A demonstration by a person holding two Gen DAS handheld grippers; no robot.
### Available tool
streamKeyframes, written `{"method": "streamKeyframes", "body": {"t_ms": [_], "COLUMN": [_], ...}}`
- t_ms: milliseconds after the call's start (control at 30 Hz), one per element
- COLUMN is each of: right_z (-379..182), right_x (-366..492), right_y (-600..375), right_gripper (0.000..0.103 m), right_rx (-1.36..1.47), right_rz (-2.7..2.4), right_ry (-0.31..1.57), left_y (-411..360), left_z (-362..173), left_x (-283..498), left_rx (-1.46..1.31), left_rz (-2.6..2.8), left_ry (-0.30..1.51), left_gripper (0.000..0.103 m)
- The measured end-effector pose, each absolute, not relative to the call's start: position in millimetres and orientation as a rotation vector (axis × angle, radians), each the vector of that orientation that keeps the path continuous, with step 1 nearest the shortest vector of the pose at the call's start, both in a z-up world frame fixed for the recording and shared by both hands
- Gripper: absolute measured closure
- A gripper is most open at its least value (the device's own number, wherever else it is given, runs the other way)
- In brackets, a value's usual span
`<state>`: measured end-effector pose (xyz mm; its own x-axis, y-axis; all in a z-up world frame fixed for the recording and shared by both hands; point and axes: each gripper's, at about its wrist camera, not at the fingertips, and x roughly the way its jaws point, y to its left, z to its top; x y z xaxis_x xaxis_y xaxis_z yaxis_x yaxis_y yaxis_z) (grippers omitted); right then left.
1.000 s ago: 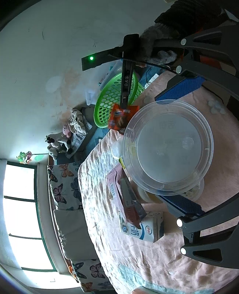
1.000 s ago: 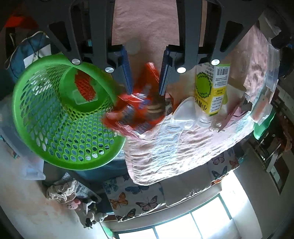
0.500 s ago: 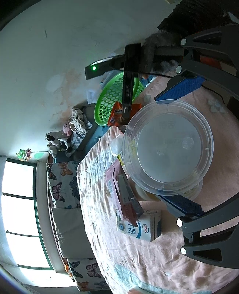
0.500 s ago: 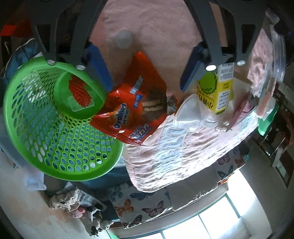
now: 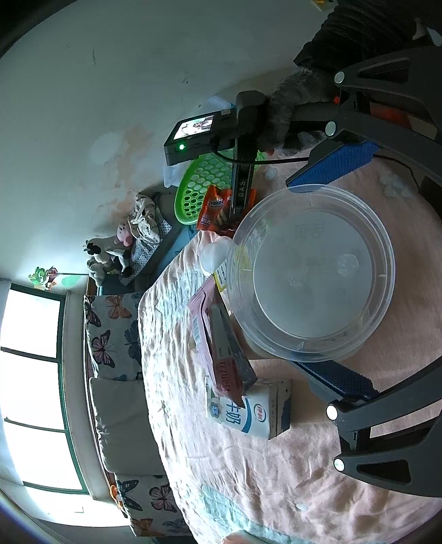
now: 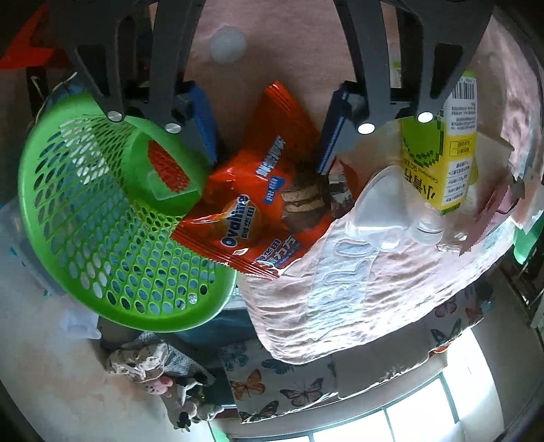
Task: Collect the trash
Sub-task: 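Drop the wrapper into the green basket with the right gripper while the left carries the lid over it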
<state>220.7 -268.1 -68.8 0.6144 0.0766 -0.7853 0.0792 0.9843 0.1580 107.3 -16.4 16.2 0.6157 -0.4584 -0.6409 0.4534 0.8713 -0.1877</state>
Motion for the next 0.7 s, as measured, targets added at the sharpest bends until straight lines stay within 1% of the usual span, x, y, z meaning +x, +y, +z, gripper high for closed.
{"method": "streamKeyframes", "body": {"t_ms": [33, 267, 300, 367, 400, 700], "right_z": [-68.4, -61.9, -61.1, -60.0, -59.5, -36.3], "right_x": [219.5, 209.7, 208.4, 206.8, 205.7, 187.1], "right_y": [-270.1, -274.5, -274.9, -276.1, -277.2, -295.3], "right_gripper": [0.057, 0.062, 0.065, 0.066, 0.069, 0.072], "right_rx": [0.189, 0.181, 0.183, 0.188, 0.192, 0.191], "right_rz": [0.003, 0.023, 0.02, 0.025, 0.026, 0.027], "right_ry": [0.909, 0.891, 0.886, 0.879, 0.878, 0.803], "left_y": [-16.5, -20.0, -20.0, -19.7, -19.6, -25.4], "left_z": [16.5, 19.4, 19.7, 19.6, 19.8, 28.0], "left_x": [106.8, 104.3, 103.9, 104.0, 104.0, 109.0], "left_rx": [-0.007, -0.001, 0.001, -0.001, -0.001, -0.004], "left_rz": [-0.525, -0.532, -0.53, -0.531, -0.529, -0.541], "left_ry": [0.74, 0.733, 0.732, 0.733, 0.733, 0.73], "left_gripper": [0.013, 0.013, 0.013, 0.013, 0.013, 0.013]}}
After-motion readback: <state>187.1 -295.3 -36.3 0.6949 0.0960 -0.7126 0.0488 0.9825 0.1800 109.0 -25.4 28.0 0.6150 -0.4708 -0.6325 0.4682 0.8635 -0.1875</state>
